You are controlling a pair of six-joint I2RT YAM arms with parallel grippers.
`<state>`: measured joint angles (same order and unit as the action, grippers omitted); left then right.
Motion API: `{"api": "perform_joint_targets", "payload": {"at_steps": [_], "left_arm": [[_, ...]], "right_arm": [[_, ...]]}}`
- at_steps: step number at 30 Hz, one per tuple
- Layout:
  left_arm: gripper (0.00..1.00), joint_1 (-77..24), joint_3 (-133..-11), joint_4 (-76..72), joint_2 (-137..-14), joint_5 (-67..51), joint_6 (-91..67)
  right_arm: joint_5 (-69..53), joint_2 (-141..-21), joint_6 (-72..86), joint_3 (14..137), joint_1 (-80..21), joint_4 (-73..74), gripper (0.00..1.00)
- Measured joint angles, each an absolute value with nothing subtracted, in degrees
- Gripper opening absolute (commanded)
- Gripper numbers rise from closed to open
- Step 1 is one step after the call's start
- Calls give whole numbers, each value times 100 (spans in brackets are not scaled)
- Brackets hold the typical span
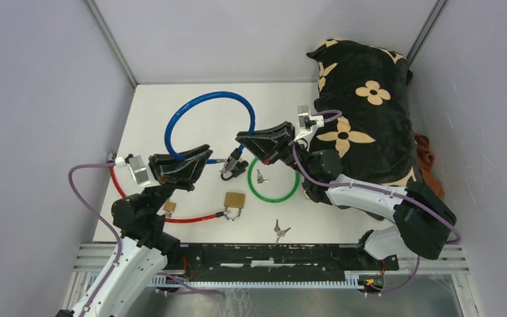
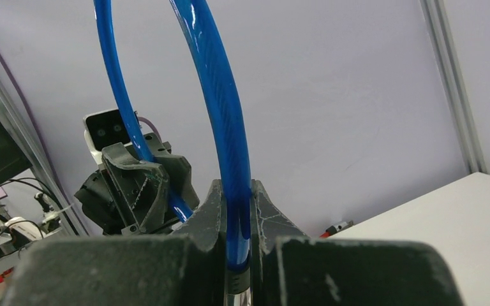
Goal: Lock with the key
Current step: Lock the lock.
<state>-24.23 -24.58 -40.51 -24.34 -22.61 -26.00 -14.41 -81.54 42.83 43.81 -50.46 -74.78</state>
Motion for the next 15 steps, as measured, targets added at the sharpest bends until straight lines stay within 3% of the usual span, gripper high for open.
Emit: {"api": "perform_joint_targets", "payload": {"at_steps": [15], "left_arm": [[2, -2423, -2469, -4093, -2593, -2261, -2932]], "right_arm": [[-1459, -8291, 4340, 4388, -5022, -7553, 0]]}}
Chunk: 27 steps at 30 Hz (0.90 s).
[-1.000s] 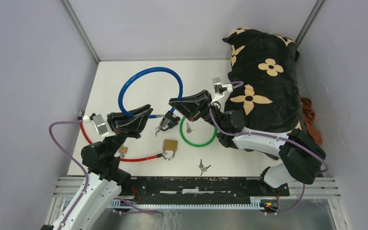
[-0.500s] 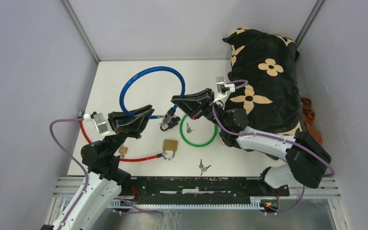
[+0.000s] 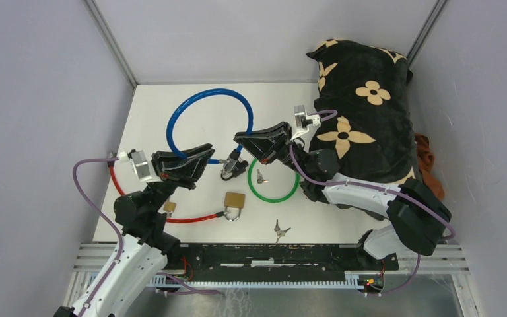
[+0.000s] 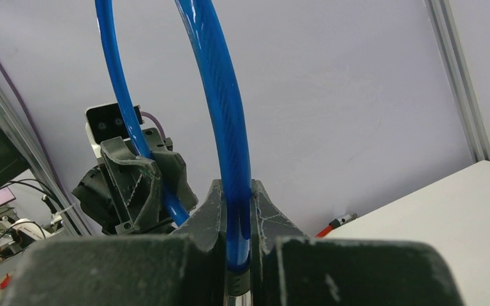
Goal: Lock with the key
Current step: Lock the lock.
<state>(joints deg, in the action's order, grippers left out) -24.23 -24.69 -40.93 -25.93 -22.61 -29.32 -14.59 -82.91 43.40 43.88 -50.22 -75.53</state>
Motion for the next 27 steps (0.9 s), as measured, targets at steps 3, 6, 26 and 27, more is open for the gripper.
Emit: {"api": "perform_joint_targets", "payload": {"at_steps": [3, 6, 26, 27], "left_arm": [[2, -2423, -2469, -4115, -2628, -2255, -2995], [2, -2423, -2469, -4185, -2661, -2255, -3009], [2, -2451, -2305, -4687, -3055, -2078, -2665], [2, -2471, -2305, -4694, -3098, -2025, -2646]], "right_arm": [[-1455, -8361, 4388, 4412, -5024, -7581, 0], [-1452, -8381, 4438, 4416, -5026, -7629, 0], [-902, -8952, 5218, 4578, -5190, -8326, 0], [-827, -9039, 5304, 4622, -5196, -8335, 0]]}}
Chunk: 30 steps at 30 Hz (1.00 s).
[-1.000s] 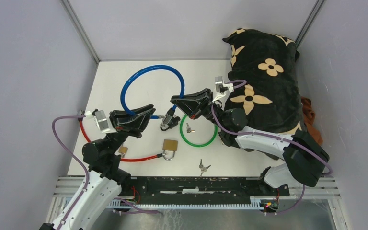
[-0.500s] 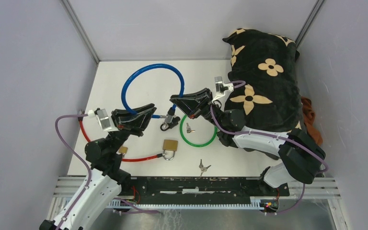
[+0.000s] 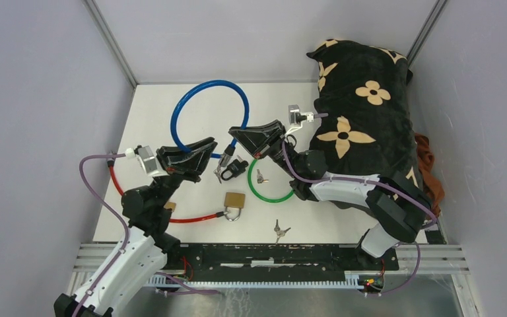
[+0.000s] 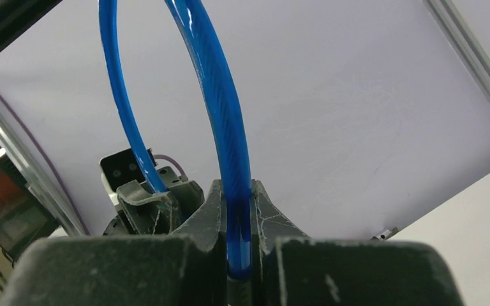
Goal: Lock with the key
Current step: Lock the lock.
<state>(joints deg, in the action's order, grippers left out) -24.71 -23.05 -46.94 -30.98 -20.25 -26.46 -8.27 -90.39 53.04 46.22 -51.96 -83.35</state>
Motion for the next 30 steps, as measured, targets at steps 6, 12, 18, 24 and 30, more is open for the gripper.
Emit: {"api": "perform_joint_targets", "payload": {"at_steps": [6, 12, 18, 24, 30], "left_arm": [[2, -2764, -2366, -4901, -3566, -1656, -2305], [2, -2840, -2482, -4978, -3933, -1372, -2112], [13, -2849, -2545, -4670, -3953, -1391, -2038], [22, -2849, -2939, -4056, -3964, -1559, -2010], [29, -2877, -3374, -3562, -4056, -1706, -2010]], "right_arm": [[-220, -9393, 5732, 4740, -5214, -8348, 0], [342, -9472, 5983, 4753, -5214, -8344, 0], [602, -9476, 6233, 4742, -5214, -8298, 0], [766, -9498, 6466, 4700, -5229, -8289, 0], [755, -9520, 6685, 4700, -5310, -8296, 0]]}}
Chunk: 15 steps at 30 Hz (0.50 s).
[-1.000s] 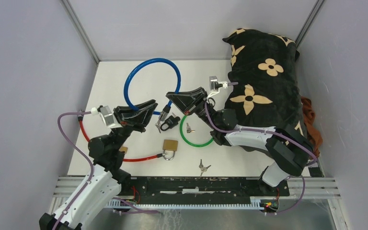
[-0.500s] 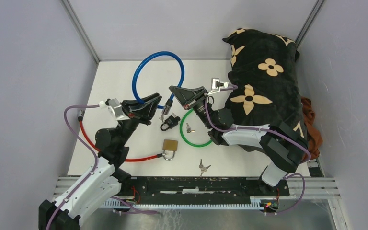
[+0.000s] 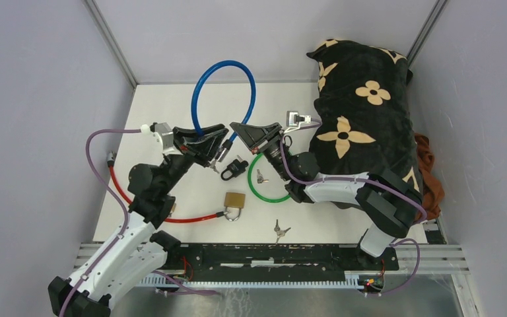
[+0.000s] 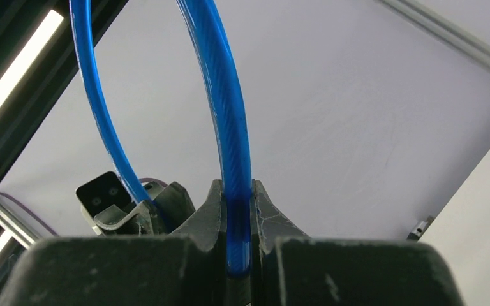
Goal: Lock with the key
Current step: Lock the lock.
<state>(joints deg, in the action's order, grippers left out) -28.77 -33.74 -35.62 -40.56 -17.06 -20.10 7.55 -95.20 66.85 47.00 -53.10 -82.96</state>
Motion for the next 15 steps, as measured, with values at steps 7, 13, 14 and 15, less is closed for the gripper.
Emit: {"api": "perform_joint_targets", "payload": {"at_steps": [7, 13, 14, 15], "left_arm": [[53, -2891, -3498, -3096, -4034, -1712, -2010], [67, -2902, -3498, -2792, -3966, -1837, -2003], [67, -2902, -3498, -2759, -3948, -1859, -1999], [63, -2902, -3498, -2724, -3929, -1874, -1986]], "right_arm": [[729, -9574, 6875, 4700, -5367, -8298, 0], [648, -9590, 6914, 4700, -5354, -8296, 0], [642, -9594, 6917, 4700, -5352, -8298, 0], [628, -9598, 6917, 4703, -5349, -8298, 0]]}}
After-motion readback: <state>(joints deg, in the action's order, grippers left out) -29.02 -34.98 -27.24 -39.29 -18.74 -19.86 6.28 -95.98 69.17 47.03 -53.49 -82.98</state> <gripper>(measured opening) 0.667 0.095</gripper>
